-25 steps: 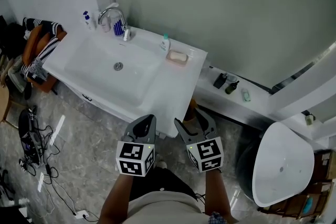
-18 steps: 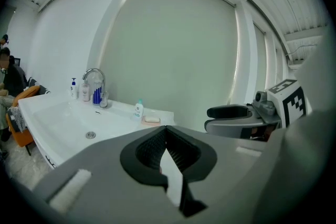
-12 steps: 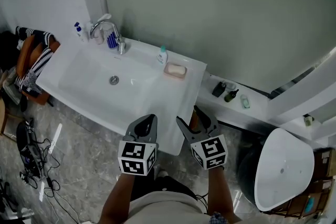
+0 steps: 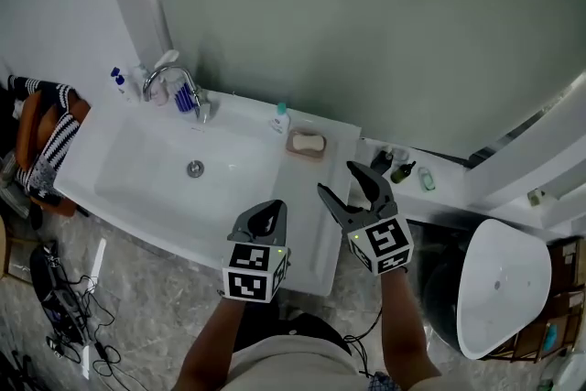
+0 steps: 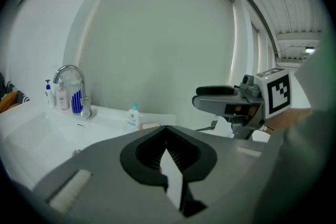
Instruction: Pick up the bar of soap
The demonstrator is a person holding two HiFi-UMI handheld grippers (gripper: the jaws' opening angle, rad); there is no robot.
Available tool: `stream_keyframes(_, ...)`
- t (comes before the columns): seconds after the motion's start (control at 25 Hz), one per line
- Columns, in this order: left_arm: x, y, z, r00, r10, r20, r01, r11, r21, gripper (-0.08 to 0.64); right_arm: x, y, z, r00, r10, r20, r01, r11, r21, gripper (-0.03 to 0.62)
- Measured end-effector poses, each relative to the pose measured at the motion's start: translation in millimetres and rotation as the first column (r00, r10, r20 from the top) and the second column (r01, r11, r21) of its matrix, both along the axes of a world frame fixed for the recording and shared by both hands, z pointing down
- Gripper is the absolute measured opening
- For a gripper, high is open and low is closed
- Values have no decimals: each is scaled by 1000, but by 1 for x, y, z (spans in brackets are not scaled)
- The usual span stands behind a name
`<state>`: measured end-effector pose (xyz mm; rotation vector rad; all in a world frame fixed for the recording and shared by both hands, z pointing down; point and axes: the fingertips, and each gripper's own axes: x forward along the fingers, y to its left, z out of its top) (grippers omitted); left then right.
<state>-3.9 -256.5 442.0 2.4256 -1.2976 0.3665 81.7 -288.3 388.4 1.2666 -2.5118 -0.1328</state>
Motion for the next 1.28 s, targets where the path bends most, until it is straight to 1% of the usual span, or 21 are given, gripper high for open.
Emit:
stream_keyframes(0.08, -3, -7, 1, 1000, 23, -3, -23, 1000, -1, 9, -7, -16, 4, 996, -28, -81, 28, 1000, -10, 268)
stream_keyframes(0.12, -4, -10, 2, 999, 36, -3, -36, 999, -2, 9, -11, -24, 6, 993, -49, -104, 46, 999, -23, 268)
stream_keyframes(0.28, -6, -26, 2, 996, 90, -3, -90, 996, -1, 9, -22, -57, 14, 982, -91, -164, 81, 995, -63, 268)
stream_keyframes(0.36, -8, -34, 0, 995, 104, -4, -104, 995, 4, 9, -27, -71, 21, 971, -108, -215, 91, 992, -87, 268)
stream_keyframes(0.44, -9, -42, -1, 993, 114, -6, -114, 994, 2, 9, -31, -81, 35, 952, -148, -267, 119, 985, -123, 268)
stream_keyframes(0.52, -8, -48, 1, 993, 115, -10, -115, 993, -4, 9, -34, -87, 46, 937, -200, -285, 163, 975, -151, 268)
stream_keyframes(0.64, -3, -63, 8, 994, 110, -14, -110, 994, -25, 8, -35, -98, 56, 929, -246, -277, 198, 961, -191, 268)
stream_keyframes(0.68, -1, -68, 9, 994, 107, -21, -108, 994, -30, 9, -34, -104, 61, 918, -256, -303, 200, 958, -205, 268)
stream_keyframes(0.72, 2, -74, 10, 994, 102, -29, -103, 994, -34, 8, -32, -109, 67, 899, -270, -344, 201, 954, -223, 268)
stream_keyframes(0.8, 6, -83, 13, 995, 90, -40, -91, 995, -42, 9, -27, -119, 82, 851, -305, -427, 206, 943, -263, 268)
stream_keyframes(0.84, 8, -86, 16, 996, 84, -39, -86, 995, -46, 8, -25, -124, 89, 832, -321, -452, 207, 936, -283, 268)
stream_keyframes(0.88, 9, -90, 20, 996, 80, -34, -82, 995, -51, 8, -22, -130, 95, 820, -335, -464, 207, 930, -305, 268)
stream_keyframes(0.96, 13, -97, 29, 997, 73, -18, -73, 995, -62, 9, -15, -140, 107, 806, -359, -470, 203, 914, -350, 268)
stream_keyframes(1.08, 19, -108, 39, 998, 57, -13, -58, 995, -85, 8, -11, -147, 124, 776, -426, -466, 235, 880, -412, 268)
stream_keyframes(1.16, 22, -115, 45, 999, 49, -16, -50, 993, -106, 8, -9, -149, 139, 738, -474, -480, 260, 856, -446, 268)
stream_keyframes(1.28, 25, -125, 52, 999, 36, -8, -37, 992, -118, 8, -4, -156, 164, 663, -537, -522, 276, 823, -496, 268)
